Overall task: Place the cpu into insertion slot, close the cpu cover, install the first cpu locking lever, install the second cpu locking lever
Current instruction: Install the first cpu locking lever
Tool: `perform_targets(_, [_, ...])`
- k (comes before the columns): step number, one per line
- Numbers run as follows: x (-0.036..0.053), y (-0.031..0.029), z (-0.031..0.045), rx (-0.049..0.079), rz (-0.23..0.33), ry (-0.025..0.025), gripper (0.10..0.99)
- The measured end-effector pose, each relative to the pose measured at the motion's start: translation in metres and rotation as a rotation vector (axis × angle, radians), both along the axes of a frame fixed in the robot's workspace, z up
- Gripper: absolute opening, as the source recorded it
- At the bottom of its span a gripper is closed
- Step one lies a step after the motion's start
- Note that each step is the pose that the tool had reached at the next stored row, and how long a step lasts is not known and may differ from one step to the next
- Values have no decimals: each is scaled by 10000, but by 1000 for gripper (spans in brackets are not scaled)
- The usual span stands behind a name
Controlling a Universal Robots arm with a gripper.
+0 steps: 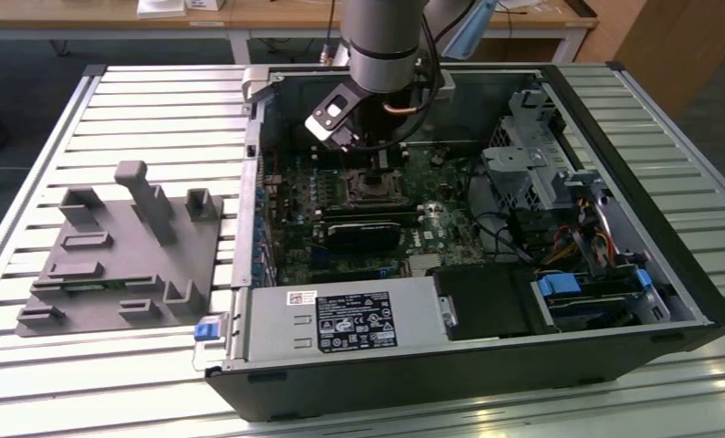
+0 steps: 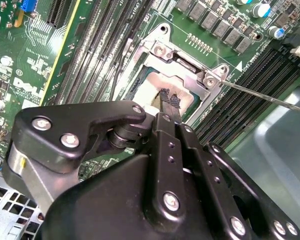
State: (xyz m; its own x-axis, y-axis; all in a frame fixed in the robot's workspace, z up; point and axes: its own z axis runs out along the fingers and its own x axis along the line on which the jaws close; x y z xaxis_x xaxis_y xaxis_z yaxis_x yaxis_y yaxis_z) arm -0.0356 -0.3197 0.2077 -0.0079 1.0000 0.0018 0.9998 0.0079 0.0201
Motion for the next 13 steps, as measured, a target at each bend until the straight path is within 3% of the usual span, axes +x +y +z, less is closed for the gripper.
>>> perform_targets(6, [0,0,29,-1,0,1,106])
perform_targets(13, [1,0,148,1,0,-1,106])
